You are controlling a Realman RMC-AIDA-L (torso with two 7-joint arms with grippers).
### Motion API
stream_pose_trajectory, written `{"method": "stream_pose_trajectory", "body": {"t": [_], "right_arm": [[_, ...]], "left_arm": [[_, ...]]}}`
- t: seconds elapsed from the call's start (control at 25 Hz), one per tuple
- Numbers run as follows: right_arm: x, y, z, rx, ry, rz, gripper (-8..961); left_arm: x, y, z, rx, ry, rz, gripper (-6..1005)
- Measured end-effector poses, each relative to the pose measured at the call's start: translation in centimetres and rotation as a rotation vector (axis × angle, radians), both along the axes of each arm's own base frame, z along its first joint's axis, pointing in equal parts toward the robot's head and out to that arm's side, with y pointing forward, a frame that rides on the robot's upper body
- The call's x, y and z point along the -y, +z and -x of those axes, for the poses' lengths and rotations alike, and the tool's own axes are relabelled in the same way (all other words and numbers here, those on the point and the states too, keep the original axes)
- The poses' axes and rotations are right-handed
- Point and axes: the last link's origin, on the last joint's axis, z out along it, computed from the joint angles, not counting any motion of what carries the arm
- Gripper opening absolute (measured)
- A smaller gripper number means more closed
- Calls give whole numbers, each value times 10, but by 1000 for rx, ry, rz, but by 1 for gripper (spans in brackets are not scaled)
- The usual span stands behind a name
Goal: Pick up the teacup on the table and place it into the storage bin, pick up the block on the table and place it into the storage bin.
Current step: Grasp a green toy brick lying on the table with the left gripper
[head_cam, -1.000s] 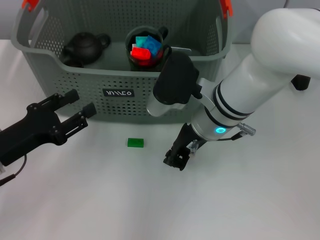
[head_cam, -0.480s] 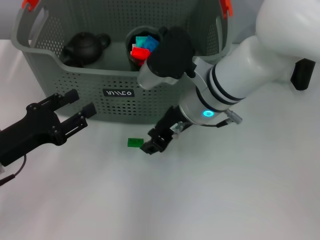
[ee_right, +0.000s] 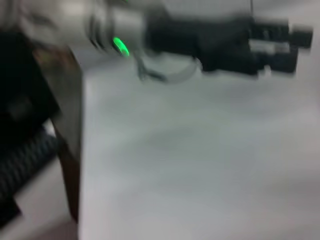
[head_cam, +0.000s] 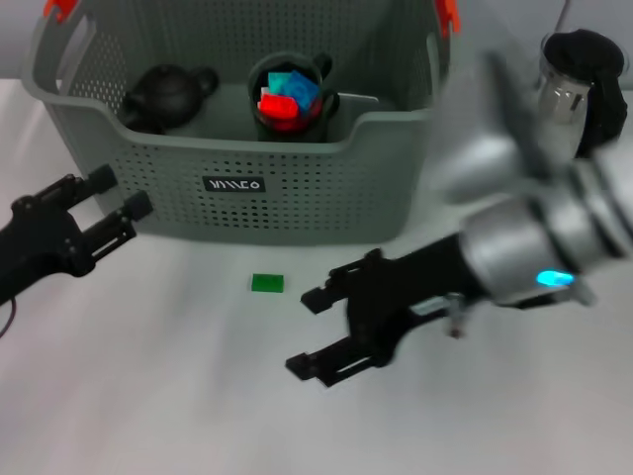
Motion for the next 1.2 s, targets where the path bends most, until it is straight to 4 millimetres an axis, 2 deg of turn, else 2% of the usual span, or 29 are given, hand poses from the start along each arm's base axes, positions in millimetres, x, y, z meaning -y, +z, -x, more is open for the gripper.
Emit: {"method": "stream_pose_trajectory", "body": {"t": [0.12, 0.32, 0.44, 0.6, 0.84, 1.0, 1.2], "right_arm": [[9, 25, -24, -172, -12, -29, 781], [22, 57, -75, -513, -13, -145, 818], [34, 66, -112, -683, -38, -251, 825], [53, 69, -146, -770, -84, -376, 826], [68, 70, -162, -746, -102, -380, 825], [71, 70, -165, -730, -111, -366, 825], [72, 76, -170, -723, -128, -375, 825]], "left_arm": [[-7, 5, -3, -13, -15, -4, 628], [-17, 11, -9, -21, -37, 23, 628], [-18, 15, -13, -30, -59, 67, 627], [-14, 19, -22, -65, -110, 165, 627], [-6, 22, -46, -176, -209, 440, 627], [-23, 30, -75, -415, -150, 625, 627], [-50, 39, -110, -681, -82, 625, 628]]}}
